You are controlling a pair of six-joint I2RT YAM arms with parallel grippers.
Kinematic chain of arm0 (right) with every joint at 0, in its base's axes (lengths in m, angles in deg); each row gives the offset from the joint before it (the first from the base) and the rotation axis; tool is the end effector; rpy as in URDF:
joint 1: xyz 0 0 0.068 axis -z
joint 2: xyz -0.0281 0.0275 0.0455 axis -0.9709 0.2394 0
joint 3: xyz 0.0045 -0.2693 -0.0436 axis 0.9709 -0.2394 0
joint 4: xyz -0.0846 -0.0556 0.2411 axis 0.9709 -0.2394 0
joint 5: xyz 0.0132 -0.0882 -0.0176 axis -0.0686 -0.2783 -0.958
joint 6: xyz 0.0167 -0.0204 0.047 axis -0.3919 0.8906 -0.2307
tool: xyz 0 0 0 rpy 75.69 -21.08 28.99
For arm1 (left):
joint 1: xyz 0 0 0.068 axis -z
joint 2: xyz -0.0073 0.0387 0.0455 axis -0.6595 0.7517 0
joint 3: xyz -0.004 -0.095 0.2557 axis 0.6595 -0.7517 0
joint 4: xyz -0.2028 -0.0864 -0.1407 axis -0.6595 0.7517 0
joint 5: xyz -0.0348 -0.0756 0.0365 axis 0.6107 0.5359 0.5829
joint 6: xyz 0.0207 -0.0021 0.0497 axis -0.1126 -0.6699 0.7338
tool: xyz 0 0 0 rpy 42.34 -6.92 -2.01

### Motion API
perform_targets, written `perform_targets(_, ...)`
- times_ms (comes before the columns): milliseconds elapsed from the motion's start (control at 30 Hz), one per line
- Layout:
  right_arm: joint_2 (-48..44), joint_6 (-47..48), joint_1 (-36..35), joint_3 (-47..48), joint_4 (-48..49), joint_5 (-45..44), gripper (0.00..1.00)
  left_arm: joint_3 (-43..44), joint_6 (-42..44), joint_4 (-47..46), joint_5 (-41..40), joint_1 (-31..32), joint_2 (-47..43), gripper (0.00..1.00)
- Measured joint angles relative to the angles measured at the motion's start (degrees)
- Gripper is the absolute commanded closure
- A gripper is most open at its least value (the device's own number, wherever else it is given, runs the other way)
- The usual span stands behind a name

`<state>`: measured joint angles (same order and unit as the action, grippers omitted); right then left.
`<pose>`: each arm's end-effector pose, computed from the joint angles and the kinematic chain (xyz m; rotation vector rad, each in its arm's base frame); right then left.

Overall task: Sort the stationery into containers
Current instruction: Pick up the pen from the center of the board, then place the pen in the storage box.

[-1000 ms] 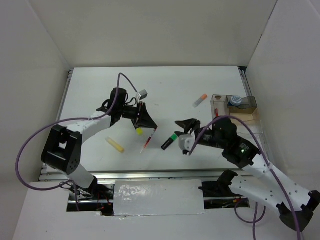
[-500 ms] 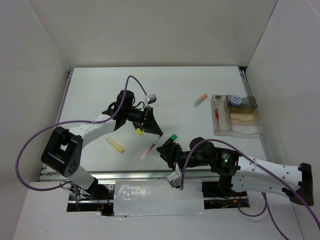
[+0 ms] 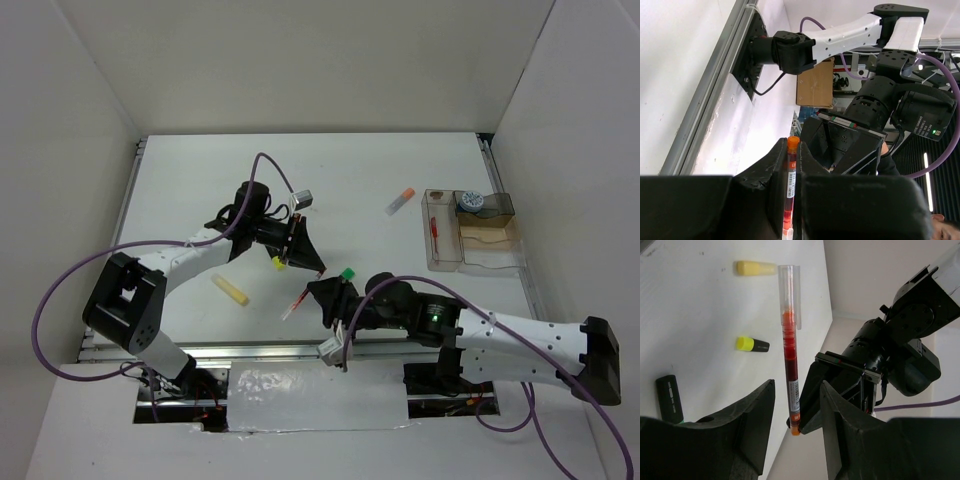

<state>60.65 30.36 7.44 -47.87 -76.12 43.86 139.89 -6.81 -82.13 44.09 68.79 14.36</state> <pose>0.0714 0.1957 0.2732 -1.9178 0.2970 -0.1046 0.2802 -0.1835 0.2500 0.3770 2.3595 -2.0393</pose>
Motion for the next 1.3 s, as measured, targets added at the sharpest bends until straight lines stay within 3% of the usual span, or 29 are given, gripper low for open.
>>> perform_targets(400, 3.63, 3.04, 2.78, -0.22, 2.27, 0.5, 0.58, 0.0, 0.28, 0.55, -0.46, 0.15, 0.0, 1.0)
perform_targets(567, 4.87, 4.22, 3.72, -0.39, 2.49, 1.09, 0.71, 0.0, 0.33, 0.83, -0.7, 0.17, 0.0, 0.99)
perform_targets(600, 5.03, 4.37, 3.72, -0.39, 2.62, 1.16, 0.8, 0.0, 0.42, 0.83, -0.79, 0.17, -0.02, 0.79)
perform_targets(700, 5.05, 4.44, 3.72, -0.39, 3.34, 1.33, 0.91, 0.0, 1.44, 1.11, -1.29, 0.17, -0.02, 0.47)
perform_targets(733, 5.01, 4.24, 3.69, -0.39, 3.34, 1.4, 0.96, 0.0, 1.97, 1.2, -1.64, 0.17, -0.15, 0.25)
perform_targets(800, 4.39, 3.63, 3.58, -0.5, 3.34, 1.36, 0.98, 0.0, 3.23, 2.1, -2.89, 0.15, -0.61, 0.01)
perform_targets(967, -1.42, -0.68, 2.36, -1.92, 2.86, 0.35, 1.0, 3.8, 9.11, 12.2, -7.48, -2.45, -1.99, 0.01)
perform_targets(1133, -4.48, -15.5, 3.04, 0.98, -1.25, -5.27, 1.0, 10.82, 16.83, 16.59, -20.55, -15.76, -6.1, 0.01)
perform_targets(1200, -2.01, -25.38, 6.93, 5.97, -5.64, -6.58, 1.0, 10.23, 19.19, 16.41, -27.43, -20.63, -10.93, 0.01)
perform_targets(1300, 3.82, -42.56, 21.4, 15.56, -11.04, -5.57, 1.0, 11.8, 24.24, 17.75, -33.7, -22.25, -15.34, 0.01)
